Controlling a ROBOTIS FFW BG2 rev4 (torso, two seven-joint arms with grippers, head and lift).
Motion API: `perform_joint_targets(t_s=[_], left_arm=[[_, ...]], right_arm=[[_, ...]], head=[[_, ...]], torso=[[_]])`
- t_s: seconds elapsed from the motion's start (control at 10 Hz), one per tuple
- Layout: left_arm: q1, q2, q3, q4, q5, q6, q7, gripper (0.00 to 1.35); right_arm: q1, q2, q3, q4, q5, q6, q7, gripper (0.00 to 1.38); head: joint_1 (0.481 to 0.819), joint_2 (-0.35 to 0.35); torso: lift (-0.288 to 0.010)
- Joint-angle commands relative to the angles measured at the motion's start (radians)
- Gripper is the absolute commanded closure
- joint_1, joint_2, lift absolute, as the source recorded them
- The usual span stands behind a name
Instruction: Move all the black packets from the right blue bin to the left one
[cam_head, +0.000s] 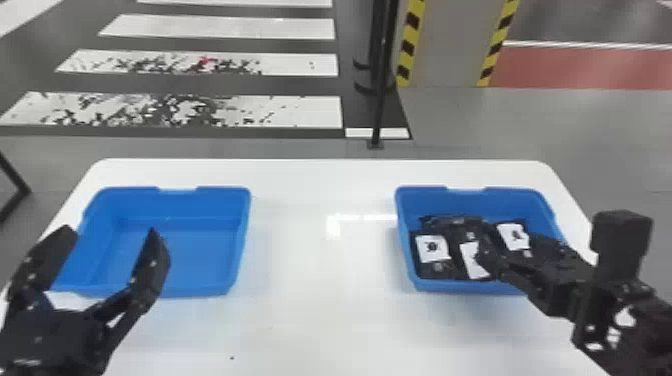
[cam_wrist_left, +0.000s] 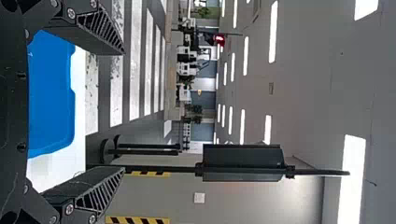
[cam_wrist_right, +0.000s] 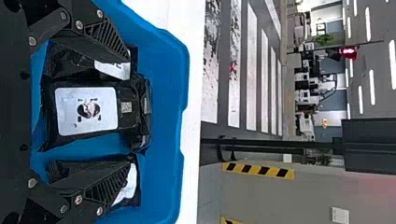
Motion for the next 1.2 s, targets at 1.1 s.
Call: perform_joint_targets(t_s=[1.1], left_arm=[[-0.005,0.0,-0.002,0.007,0.002,-0.003,-0.001,0.16]], right_arm=[[-0.17,-0.028,0.177,0.177,-0.122,0.137,-0.027,0.5]], head=[[0.695,0.099]], torso=[[-0.14]])
